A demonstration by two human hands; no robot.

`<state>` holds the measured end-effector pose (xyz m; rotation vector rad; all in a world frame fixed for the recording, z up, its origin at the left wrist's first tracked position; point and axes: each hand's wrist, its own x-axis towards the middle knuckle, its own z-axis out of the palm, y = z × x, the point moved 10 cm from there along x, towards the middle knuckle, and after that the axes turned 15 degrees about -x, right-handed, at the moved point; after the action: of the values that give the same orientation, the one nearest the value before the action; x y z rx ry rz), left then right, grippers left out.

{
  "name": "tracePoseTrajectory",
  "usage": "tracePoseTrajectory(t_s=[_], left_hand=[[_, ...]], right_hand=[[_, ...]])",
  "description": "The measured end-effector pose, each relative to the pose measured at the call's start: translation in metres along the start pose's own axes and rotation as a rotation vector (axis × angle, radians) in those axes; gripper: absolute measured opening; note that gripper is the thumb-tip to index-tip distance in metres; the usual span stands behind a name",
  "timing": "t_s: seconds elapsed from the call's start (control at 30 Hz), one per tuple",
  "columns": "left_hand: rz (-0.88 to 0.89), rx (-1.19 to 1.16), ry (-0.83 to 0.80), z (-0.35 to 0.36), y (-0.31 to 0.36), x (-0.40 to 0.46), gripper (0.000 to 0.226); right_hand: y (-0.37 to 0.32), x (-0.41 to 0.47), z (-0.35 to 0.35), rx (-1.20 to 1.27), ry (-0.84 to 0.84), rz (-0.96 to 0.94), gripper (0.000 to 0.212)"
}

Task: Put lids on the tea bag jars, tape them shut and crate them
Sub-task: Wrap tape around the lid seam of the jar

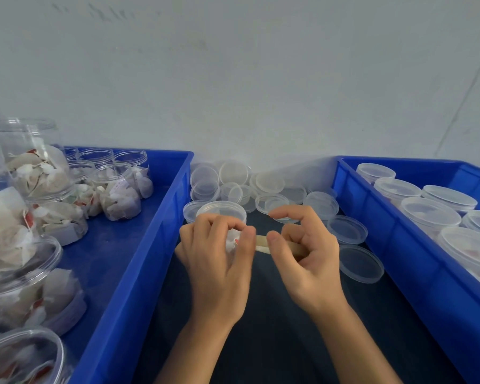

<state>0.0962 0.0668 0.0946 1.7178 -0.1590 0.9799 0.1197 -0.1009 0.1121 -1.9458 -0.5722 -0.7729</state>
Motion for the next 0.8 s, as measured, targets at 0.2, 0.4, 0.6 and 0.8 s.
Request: tracePoseTrajectory(t_s=[0.2,0.4,0.6,0.8], left_hand=[[0.057,0.08,0.0,0.001,-0.004,-0.001,0.015],[0.061,0.01,0.188,-0.024,-0.026,0.004,0.05],[-0.125,-0.174,-0.006,-0.004,-0.06,0.001,0.061],[-0.095,-0.124,-0.037,-0.006,-0.063,0.002,0.054]], right_hand=[[-0.002,-0.002,0.003,-0.136,-0.008,-0.026,0.016],[0.013,-0.002,0.012,-0.567,-0.068,-0.058,0.024],[0.052,-0.015,0.051,-0.575,-0.35,0.071,0.035],[0.056,-0.027,0.074,-0.586,-0.534,0.068,0.042]])
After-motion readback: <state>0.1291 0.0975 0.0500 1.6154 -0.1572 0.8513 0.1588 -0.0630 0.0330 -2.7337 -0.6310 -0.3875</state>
